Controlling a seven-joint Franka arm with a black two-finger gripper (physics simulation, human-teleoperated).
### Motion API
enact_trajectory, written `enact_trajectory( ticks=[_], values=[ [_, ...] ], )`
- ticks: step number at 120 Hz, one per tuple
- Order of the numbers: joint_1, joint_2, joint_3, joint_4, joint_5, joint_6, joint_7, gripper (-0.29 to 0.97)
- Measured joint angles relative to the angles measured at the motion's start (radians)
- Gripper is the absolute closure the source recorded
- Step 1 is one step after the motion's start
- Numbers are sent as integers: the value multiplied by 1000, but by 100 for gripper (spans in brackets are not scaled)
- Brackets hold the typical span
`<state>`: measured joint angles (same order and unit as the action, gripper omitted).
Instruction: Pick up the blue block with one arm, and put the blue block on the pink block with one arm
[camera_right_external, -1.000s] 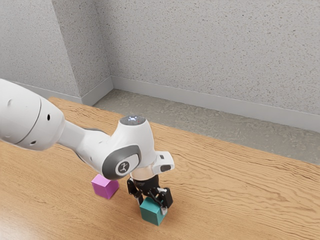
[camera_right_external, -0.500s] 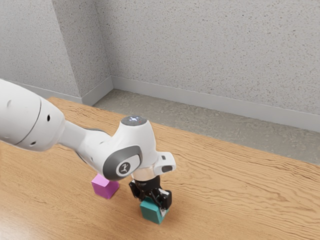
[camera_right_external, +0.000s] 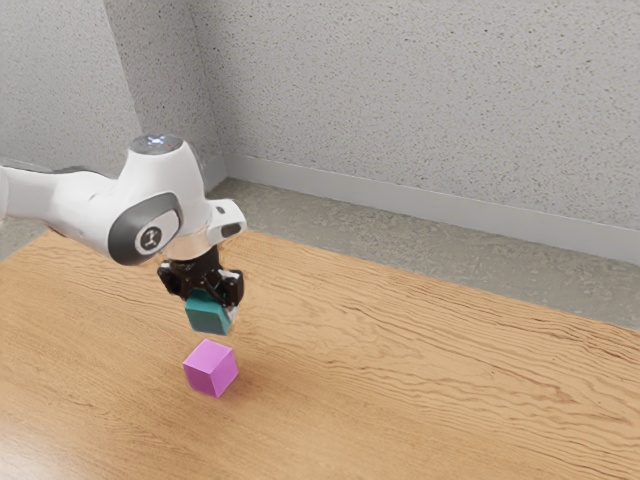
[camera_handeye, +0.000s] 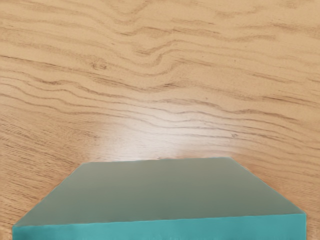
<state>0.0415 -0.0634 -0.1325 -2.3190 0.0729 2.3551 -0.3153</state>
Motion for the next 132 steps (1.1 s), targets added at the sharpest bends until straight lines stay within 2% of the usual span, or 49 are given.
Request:
enact_trajectory(
  ticks=[9,28,73,96,132],
  values=[
    [48,-29,-2,-30,3,-18,-5,30],
    [17,-95,-4,-102,1,-40,-13,29],
    [14,-121,-4,-160,-21,-52,-29,29],
    [16,-119,-4,-167,-25,-53,-36,29],
    [28,-50,-4,-129,-18,-33,-29,29]
  ],
)
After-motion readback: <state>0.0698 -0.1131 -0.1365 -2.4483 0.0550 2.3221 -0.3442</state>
